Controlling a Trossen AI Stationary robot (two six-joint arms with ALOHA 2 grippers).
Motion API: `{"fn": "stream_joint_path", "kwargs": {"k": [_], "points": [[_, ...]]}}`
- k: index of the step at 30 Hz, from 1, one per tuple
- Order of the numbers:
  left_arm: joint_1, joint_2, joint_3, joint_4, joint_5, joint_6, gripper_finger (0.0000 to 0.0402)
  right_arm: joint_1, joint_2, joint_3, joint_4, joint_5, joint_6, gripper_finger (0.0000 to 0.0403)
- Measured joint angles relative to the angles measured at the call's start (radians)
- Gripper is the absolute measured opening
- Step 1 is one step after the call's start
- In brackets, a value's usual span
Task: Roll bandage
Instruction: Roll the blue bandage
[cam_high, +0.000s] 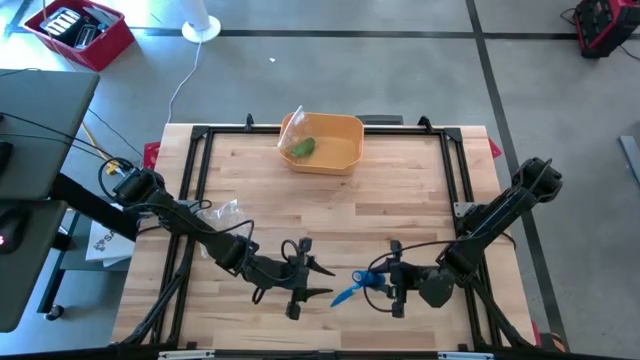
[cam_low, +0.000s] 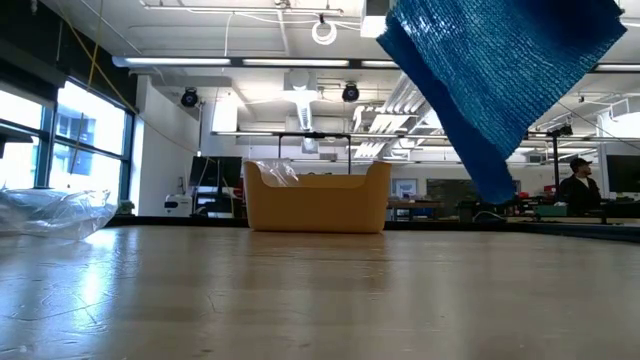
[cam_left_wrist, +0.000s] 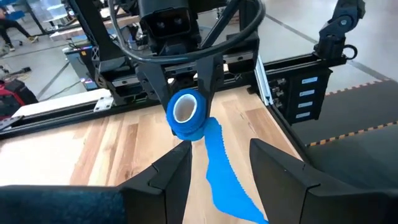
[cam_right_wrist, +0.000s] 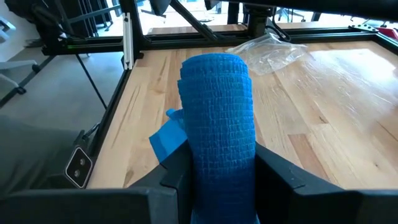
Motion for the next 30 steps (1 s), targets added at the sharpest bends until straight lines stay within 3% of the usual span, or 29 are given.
{"fn": "stream_joint_path", "kwargs": {"k": [8,14,18,25,30], "points": [[-0.001,0.055,0.000,0.043,0.034,0.136,0.0156,0.000,0.000,0.000,0.001,-0.038,0.037,0.0115],[0.002,0.131,0.000,0.203,0.028,0.376,0.0157,0.000,0.000,0.000,0.002,-0.053,0.047,0.0115],[0.001,0.158,0.010,0.295,0.028,0.423,0.0157,0.000,0.000,0.000,0.008,-0.053,0.047,0.0115],[0.011,0.210,0.132,0.129,0.000,0.517,0.0156,-0.001,0.000,0.000,0.010,-0.052,0.063,0.0115],[0.018,0.239,0.188,0.047,-0.096,0.528,0.0156,-0.003,0.000,-0.001,0.002,-0.046,0.080,0.0115]]}}
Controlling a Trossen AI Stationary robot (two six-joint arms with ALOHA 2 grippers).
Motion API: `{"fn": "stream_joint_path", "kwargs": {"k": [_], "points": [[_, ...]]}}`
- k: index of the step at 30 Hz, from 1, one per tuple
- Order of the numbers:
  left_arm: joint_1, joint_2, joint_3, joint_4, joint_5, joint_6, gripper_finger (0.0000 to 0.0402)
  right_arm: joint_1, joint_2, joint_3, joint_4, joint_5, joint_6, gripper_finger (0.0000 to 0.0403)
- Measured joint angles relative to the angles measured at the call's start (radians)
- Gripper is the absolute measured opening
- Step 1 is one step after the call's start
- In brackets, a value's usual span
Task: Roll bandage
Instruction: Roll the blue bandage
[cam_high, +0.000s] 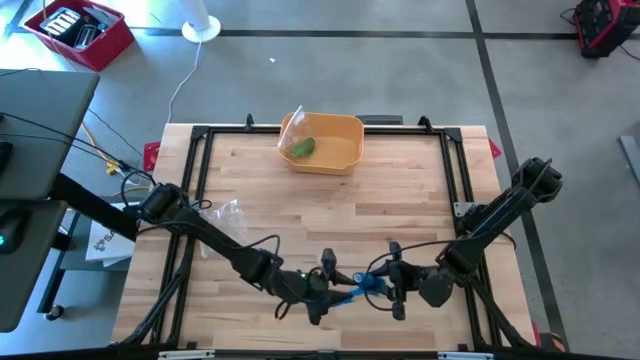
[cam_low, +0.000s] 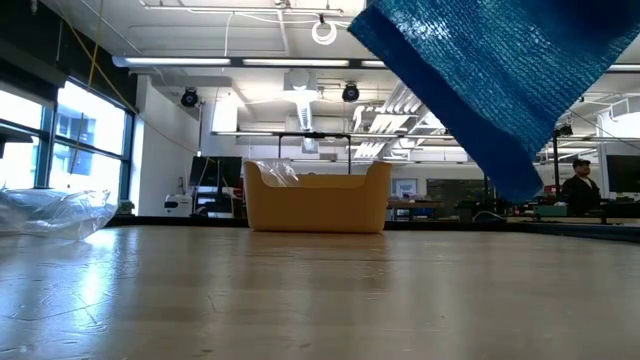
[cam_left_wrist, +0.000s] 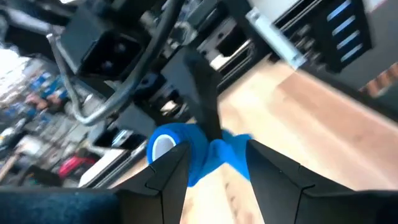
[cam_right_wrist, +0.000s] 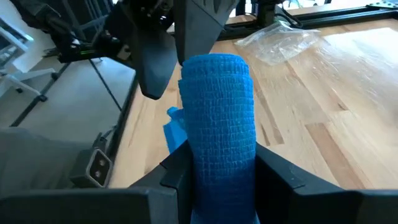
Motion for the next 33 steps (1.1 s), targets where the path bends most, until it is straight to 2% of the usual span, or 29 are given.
{"fn": "stream_joint_path", "kwargs": {"k": [8,12,17,22,27,33], "points": [[-0.060,0.001,0.032,0.023,-0.058,0.110,0.0156,0.000,0.000,0.000,0.004,-0.011,0.003,0.0115],[-0.033,0.001,0.033,0.002,-0.060,0.115,0.0156,0.000,0.000,0.000,0.004,-0.011,0.004,0.0115],[0.018,0.006,0.032,-0.047,0.044,0.068,0.0156,0.000,0.000,0.000,0.005,-0.010,0.004,0.0115],[0.036,0.014,0.033,-0.036,0.101,0.081,0.0154,0.001,0.000,0.000,0.005,-0.011,0.004,0.0115],[0.048,0.035,0.034,-0.030,0.098,0.073,0.0126,-0.002,0.000,0.000,0.006,-0.024,0.003,0.0115],[0.046,0.039,0.034,-0.009,0.081,0.069,0.0071,-0.002,0.001,0.000,0.015,-0.058,0.029,0.0115]]}}
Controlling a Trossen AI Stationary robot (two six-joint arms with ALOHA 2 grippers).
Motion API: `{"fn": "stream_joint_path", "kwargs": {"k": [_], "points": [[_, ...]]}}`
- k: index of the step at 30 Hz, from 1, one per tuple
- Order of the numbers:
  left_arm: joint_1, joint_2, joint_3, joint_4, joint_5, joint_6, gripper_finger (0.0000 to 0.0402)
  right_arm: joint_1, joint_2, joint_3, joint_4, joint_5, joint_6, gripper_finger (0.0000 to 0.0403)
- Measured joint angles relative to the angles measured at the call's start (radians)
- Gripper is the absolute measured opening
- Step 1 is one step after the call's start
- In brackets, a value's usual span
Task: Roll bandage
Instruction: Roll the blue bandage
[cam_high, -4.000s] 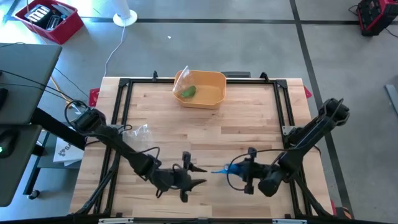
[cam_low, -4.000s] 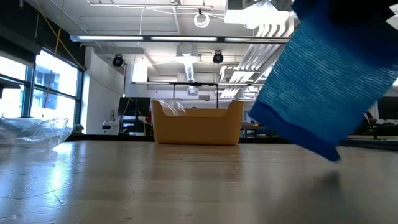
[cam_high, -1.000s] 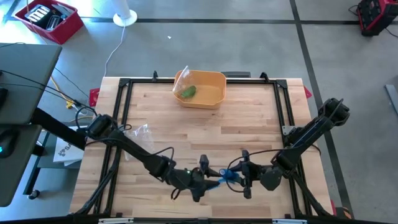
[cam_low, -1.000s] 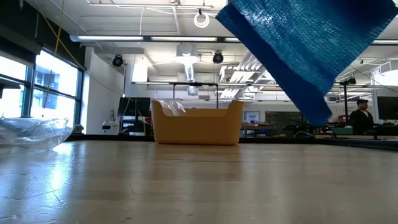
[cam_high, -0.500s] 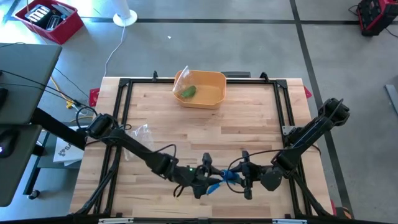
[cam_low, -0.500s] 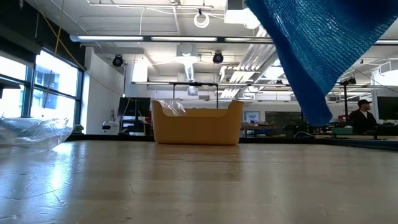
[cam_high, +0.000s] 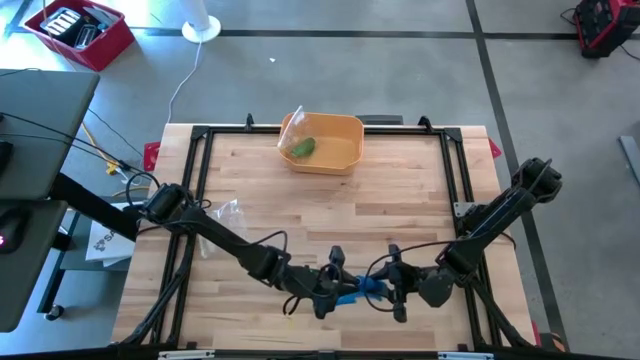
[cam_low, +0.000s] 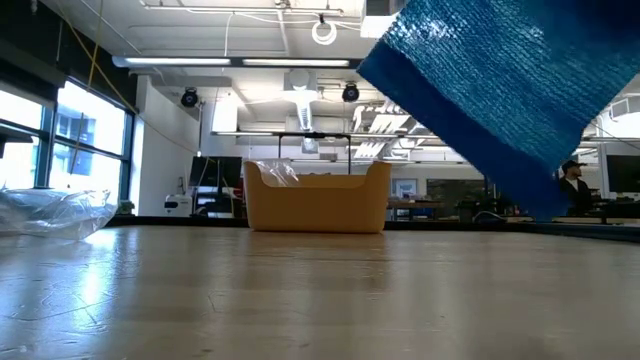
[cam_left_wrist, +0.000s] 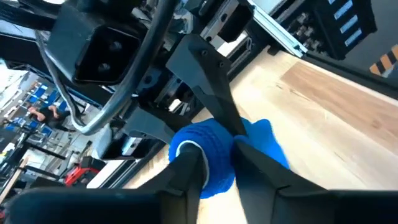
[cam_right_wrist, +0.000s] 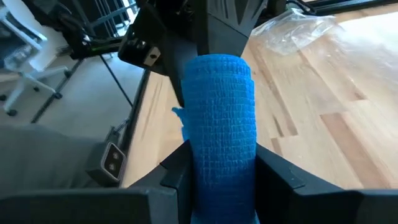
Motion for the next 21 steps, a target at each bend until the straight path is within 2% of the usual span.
{"fn": "stream_joint_path", "kwargs": {"k": [5,7,11,15,19,21], "points": [[-0.007,0.001,-0.002,0.013,-0.018,-0.004,0.0023,-0.001,0.000,0.000,0.016,-0.008,-0.032,0.0115],[-0.018,0.001,-0.002,0.012,-0.059,-0.016,0.0010,-0.001,0.000,0.000,0.019,0.001,-0.054,0.0115],[-0.049,-0.027,-0.002,-0.001,-0.218,-0.067,0.0007,-0.006,-0.030,0.001,0.032,0.022,-0.103,0.0115],[-0.062,-0.049,0.001,-0.083,-0.269,-0.195,0.0007,0.000,-0.078,0.005,0.017,0.056,-0.201,0.0115],[-0.058,-0.052,-0.005,-0.224,-0.335,-0.339,0.0006,0.021,-0.122,0.038,-0.099,0.137,-0.262,0.0114],[-0.058,-0.049,-0.045,-0.239,-0.390,-0.366,0.0005,0.039,-0.138,0.064,-0.190,0.151,-0.251,0.0114]]}}
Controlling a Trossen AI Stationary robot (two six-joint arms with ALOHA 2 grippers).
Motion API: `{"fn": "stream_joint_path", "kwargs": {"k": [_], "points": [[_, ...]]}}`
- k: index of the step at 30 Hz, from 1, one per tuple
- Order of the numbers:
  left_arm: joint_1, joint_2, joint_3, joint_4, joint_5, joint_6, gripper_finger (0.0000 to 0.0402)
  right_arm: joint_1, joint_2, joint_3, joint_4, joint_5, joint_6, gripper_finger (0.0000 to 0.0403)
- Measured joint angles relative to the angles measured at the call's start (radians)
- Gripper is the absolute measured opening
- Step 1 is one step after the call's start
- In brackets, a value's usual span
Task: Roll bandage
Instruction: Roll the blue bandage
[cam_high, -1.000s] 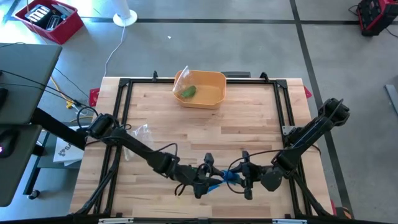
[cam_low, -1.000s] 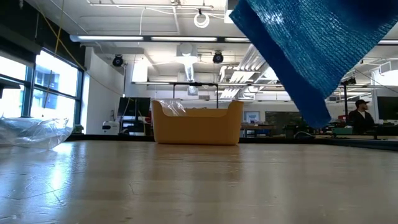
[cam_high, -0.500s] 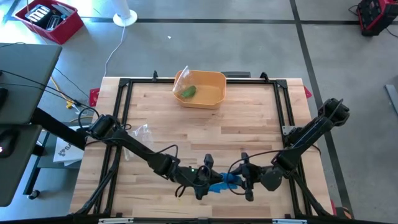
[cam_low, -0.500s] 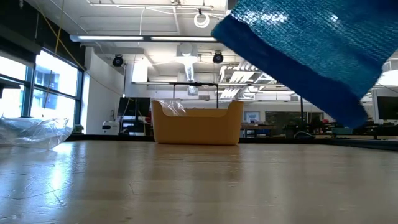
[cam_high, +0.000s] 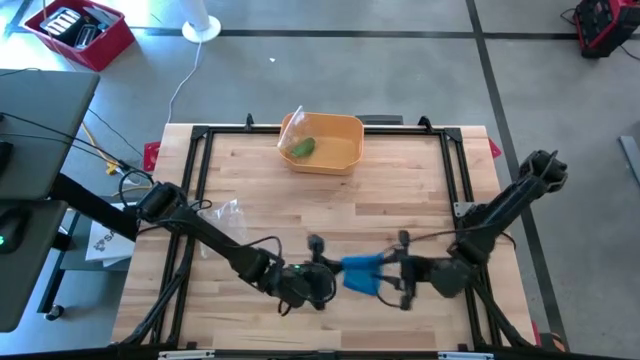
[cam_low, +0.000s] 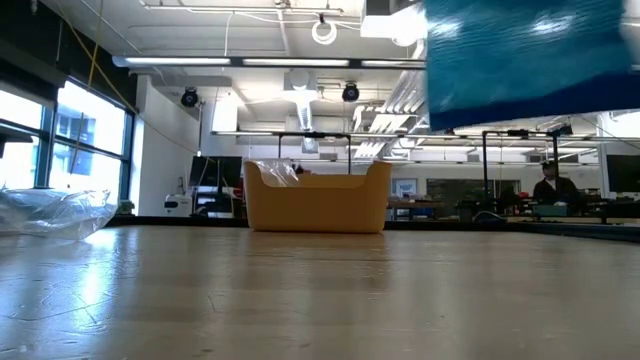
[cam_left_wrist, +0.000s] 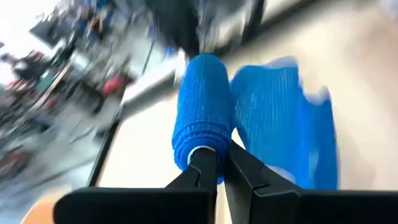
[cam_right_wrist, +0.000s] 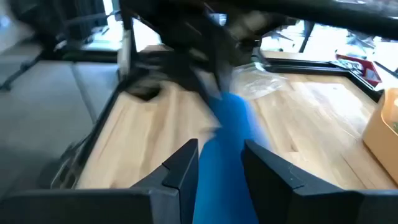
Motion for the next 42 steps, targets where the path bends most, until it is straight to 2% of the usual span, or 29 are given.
{"fn": "stream_joint_path", "kwargs": {"k": [5,9,13,17,20,22,25,28,30,33,36,42], "points": [[-0.007,-0.039,-0.081,0.108,-0.081,-0.064,0.0005,0.021,0.000,0.023,-0.161,0.037,0.117,0.0114],[-0.020,-0.061,-0.164,0.144,-0.081,-0.106,0.0005,0.048,0.012,0.025,-0.240,0.042,0.246,0.0114],[-0.027,-0.121,-0.275,0.318,-0.096,-0.141,0.0005,0.088,0.063,-0.060,-0.271,0.089,0.439,0.0114],[-0.020,-0.147,-0.443,0.472,-0.096,-0.208,0.0005,0.119,0.161,-0.250,0.019,0.232,0.692,0.0114],[0.001,-0.161,-0.545,0.658,-0.080,-0.260,0.0005,0.112,0.264,-0.360,0.350,0.235,0.744,0.0114],[0.026,-0.157,-0.605,0.695,-0.020,-0.327,0.0005,0.102,0.337,-0.388,0.555,0.207,0.677,0.0114],[0.071,-0.155,-0.659,0.705,0.066,-0.453,0.0005,0.073,0.432,-0.366,0.794,0.156,0.435,0.0114],[0.112,-0.155,-0.691,0.700,0.101,-0.547,0.0005,0.030,0.497,-0.298,0.897,0.111,0.221,0.0114],[0.136,-0.143,-0.702,0.670,0.112,-0.582,0.0005,-0.019,0.522,-0.245,0.892,0.071,0.175,0.0114],[0.173,-0.119,-0.702,0.640,0.124,-0.620,0.0005,-0.108,0.552,-0.166,0.780,-0.069,0.169,0.0114],[0.201,-0.096,-0.702,0.627,0.175,-0.634,0.0005,-0.189,0.564,-0.079,0.588,-0.190,0.129,0.0114],[0.220,-0.096,-0.703,0.618,0.186,-0.660,0.0023,-0.304,0.564,0.102,0.191,-0.288,-0.006,0.0114]]}}
